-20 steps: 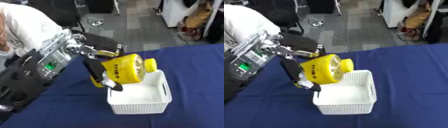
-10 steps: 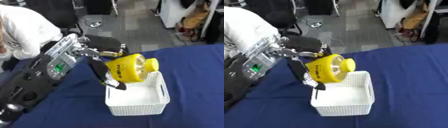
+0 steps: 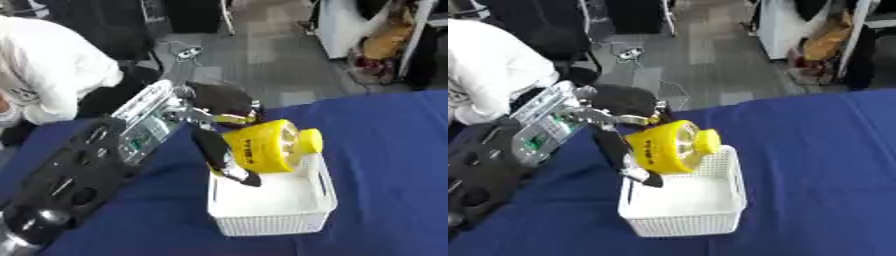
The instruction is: Pick up objects on the table and place them in the box.
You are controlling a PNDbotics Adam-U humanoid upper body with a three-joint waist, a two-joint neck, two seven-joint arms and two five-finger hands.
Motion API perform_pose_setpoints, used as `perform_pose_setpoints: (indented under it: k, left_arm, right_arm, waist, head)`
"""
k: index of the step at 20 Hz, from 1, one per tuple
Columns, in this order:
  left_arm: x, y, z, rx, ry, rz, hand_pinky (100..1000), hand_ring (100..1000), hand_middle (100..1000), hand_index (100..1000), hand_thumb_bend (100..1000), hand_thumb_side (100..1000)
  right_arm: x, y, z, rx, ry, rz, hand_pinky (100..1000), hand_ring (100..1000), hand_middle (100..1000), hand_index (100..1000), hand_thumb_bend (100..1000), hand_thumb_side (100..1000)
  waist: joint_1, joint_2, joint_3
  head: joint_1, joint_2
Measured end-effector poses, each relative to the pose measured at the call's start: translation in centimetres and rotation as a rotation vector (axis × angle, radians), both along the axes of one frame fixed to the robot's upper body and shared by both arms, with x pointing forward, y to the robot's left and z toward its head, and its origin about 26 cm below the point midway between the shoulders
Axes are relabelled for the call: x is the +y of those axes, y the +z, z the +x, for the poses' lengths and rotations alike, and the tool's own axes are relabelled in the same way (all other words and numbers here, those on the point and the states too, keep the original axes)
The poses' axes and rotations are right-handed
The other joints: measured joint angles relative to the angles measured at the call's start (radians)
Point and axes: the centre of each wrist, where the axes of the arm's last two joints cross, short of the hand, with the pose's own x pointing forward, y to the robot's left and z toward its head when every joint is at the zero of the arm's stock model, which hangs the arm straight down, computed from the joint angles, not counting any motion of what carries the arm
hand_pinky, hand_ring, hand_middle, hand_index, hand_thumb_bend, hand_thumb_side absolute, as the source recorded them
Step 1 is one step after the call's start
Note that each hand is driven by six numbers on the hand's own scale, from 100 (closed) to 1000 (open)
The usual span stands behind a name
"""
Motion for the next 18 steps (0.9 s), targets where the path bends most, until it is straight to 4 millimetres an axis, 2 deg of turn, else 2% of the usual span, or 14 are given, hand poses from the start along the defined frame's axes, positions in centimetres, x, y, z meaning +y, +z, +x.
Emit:
perform_pose_setpoints:
  k: [2,3,4,5,6,7,8,9,11,18]
  left_arm:
    - [0.0,-0.5,0.6,-0.007,0.013,0.006,100,100,100,342,127,798]
    - [0.1,-0.7,0.9,-0.011,0.016,0.003,345,423,437,570,150,874]
    - [0.2,-0.9,1.1,-0.016,0.018,-0.005,319,383,390,540,147,863]
    - [0.3,-1.1,1.2,-0.02,0.022,-0.012,647,741,765,800,225,1000]
    - [0.4,-1.2,1.4,-0.024,0.026,-0.023,623,714,741,780,207,1000]
    - [0.5,-1.3,1.5,-0.03,0.031,-0.037,895,949,946,939,354,1000]
    - [0.5,-1.3,1.5,-0.037,0.034,-0.052,895,949,946,939,354,1000]
    - [0.5,-1.3,1.5,-0.044,0.035,-0.066,1000,1000,1000,1000,419,1000]
    - [0.5,-1.3,1.5,-0.056,0.029,-0.095,1000,1000,1000,1000,461,1000]
    - [0.3,-0.1,0.7,-0.097,-0.011,-0.219,1000,1000,1000,1000,507,1000]
  right_arm:
    - [0.1,0.1,0.0,0.002,0.006,0.008,311,394,465,555,225,892]
    - [0.2,0.1,0.0,0.002,0.011,0.013,311,394,465,555,224,892]
    - [0.2,0.1,0.0,0.002,0.012,0.014,311,394,465,555,224,892]
    - [0.2,0.2,0.0,0.0,0.013,0.014,311,394,465,555,223,891]
    - [0.2,0.2,0.0,-0.001,0.013,0.015,311,394,465,555,224,891]
    - [0.2,0.2,0.0,-0.001,0.014,0.016,311,395,465,555,223,890]
    - [0.2,0.2,0.0,0.001,0.015,0.018,311,395,465,555,223,890]
    - [0.2,0.2,0.0,0.002,0.015,0.019,311,395,465,555,224,890]
    - [0.2,0.2,0.0,0.004,0.015,0.02,311,395,465,555,225,890]
    - [0.2,0.2,0.0,0.003,0.013,0.022,311,395,465,555,225,891]
  waist:
    - [0.003,0.001,-0.003]
    - [0.004,0.001,-0.003]
    - [0.004,0.002,-0.003]
    - [0.004,0.003,-0.004]
    - [0.004,0.004,-0.004]
    - [0.004,0.005,-0.004]
    - [0.004,0.005,-0.004]
    - [0.004,0.005,-0.004]
    - [0.004,0.005,-0.002]
    - [0.004,0.005,0.007]
  head:
    - [0.004,-0.004]
    - [0.004,-0.006]
    - [0.004,-0.008]
    - [0.004,-0.011]
    - [0.004,-0.012]
    - [0.004,-0.012]
    - [0.004,-0.012]
    - [0.004,-0.012]
    - [0.004,-0.012]
    - [0.003,-0.013]
